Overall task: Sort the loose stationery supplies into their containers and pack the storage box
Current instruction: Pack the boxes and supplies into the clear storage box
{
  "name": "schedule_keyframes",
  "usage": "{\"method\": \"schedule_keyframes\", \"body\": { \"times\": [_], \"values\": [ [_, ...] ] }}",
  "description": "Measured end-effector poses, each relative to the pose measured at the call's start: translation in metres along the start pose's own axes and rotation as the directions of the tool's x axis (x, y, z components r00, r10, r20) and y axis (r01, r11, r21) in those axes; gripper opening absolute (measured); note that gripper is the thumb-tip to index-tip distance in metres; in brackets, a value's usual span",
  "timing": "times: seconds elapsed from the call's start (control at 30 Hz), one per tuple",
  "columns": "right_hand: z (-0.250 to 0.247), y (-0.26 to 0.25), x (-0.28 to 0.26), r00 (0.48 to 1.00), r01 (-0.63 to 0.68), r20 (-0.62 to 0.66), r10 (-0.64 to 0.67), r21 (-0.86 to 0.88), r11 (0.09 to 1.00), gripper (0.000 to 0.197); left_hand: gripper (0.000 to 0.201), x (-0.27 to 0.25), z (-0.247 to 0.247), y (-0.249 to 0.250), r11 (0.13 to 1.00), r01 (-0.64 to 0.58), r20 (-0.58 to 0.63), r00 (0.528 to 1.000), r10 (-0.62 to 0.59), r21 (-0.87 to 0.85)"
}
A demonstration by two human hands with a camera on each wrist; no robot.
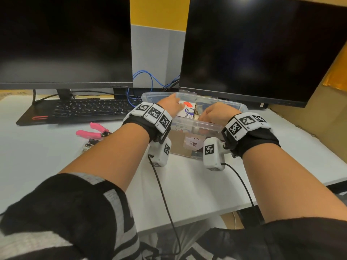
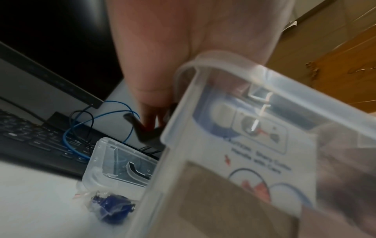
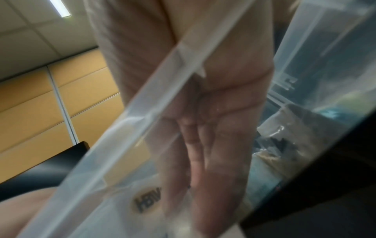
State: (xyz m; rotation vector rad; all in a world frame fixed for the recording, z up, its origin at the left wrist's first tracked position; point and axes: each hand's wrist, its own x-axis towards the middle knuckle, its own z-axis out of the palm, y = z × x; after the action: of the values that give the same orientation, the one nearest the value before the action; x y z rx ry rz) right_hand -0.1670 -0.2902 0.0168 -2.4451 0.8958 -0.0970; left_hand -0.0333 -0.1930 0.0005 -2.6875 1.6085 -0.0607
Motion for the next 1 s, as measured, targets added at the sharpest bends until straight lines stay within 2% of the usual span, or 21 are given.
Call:
{"method": "schedule_keyframes", "body": {
  "times": [0.23,0.4,0.47,0.53,0.6,0.63,0.67,0.7,0.77,0.83,0.9,1.0],
  "values": [
    [0.001,-0.003,-0.002,1.0,0.013,-0.017,-0.014,-0.065,0.998,0.02,0.049,0.003,0.001,0.001,0.986,-0.063,0.001,0.998,0.064,0.152],
    [0.003,-0.007,-0.005,1.0,0.004,0.002,-0.004,-0.219,0.976,0.04,0.044,0.004,0.003,0.0,0.998,-0.039,-0.028,0.999,0.041,0.043],
    [0.003,-0.006,-0.004,1.0,0.007,0.007,-0.005,-0.237,0.972,0.034,0.036,0.003,0.001,0.001,0.995,-0.032,-0.066,0.998,0.026,-0.095],
    [0.003,-0.005,-0.002,1.0,0.004,0.002,-0.004,-0.207,0.978,0.029,0.032,0.003,-0.001,-0.004,0.945,0.037,-0.156,0.983,-0.093,-0.325],
    [0.003,-0.005,-0.001,1.0,0.008,-0.007,-0.01,-0.183,0.983,0.028,0.035,0.005,0.003,-0.021,0.846,0.139,-0.253,0.918,-0.304,-0.514],
    [0.003,-0.006,-0.001,1.0,0.012,-0.009,-0.014,-0.181,0.983,0.029,0.037,0.007,0.008,-0.031,0.761,0.17,-0.258,0.875,-0.409,-0.627],
    [0.003,-0.007,-0.002,1.0,0.018,-0.012,-0.021,-0.18,0.984,0.029,0.038,0.008,0.015,-0.039,0.707,0.203,-0.249,0.841,-0.48,-0.678],
    [0.004,-0.007,-0.002,1.0,0.022,-0.013,-0.025,-0.18,0.983,0.03,0.039,0.011,0.023,-0.046,0.679,0.244,-0.214,0.83,-0.516,-0.692],
    [0.004,-0.007,0.0,0.999,0.03,-0.007,-0.032,-0.189,0.981,0.032,0.039,0.014,0.035,-0.051,0.686,0.333,-0.096,0.857,-0.506,-0.646],
    [0.004,-0.006,0.002,1.0,0.027,0.002,-0.027,-0.141,0.99,0.03,0.039,0.01,0.039,-0.047,0.761,0.366,-0.011,0.898,-0.44,-0.535],
    [0.004,-0.005,0.003,0.999,0.037,0.011,-0.036,-0.103,0.994,0.028,0.042,0.01,0.046,-0.045,0.827,0.329,0.074,0.94,-0.334,-0.457],
    [0.005,-0.003,0.005,0.999,0.045,0.032,-0.043,-0.067,0.997,0.027,0.05,0.013,0.062,-0.043,0.89,0.302,0.179,0.95,-0.254,-0.341]
  ]
}}
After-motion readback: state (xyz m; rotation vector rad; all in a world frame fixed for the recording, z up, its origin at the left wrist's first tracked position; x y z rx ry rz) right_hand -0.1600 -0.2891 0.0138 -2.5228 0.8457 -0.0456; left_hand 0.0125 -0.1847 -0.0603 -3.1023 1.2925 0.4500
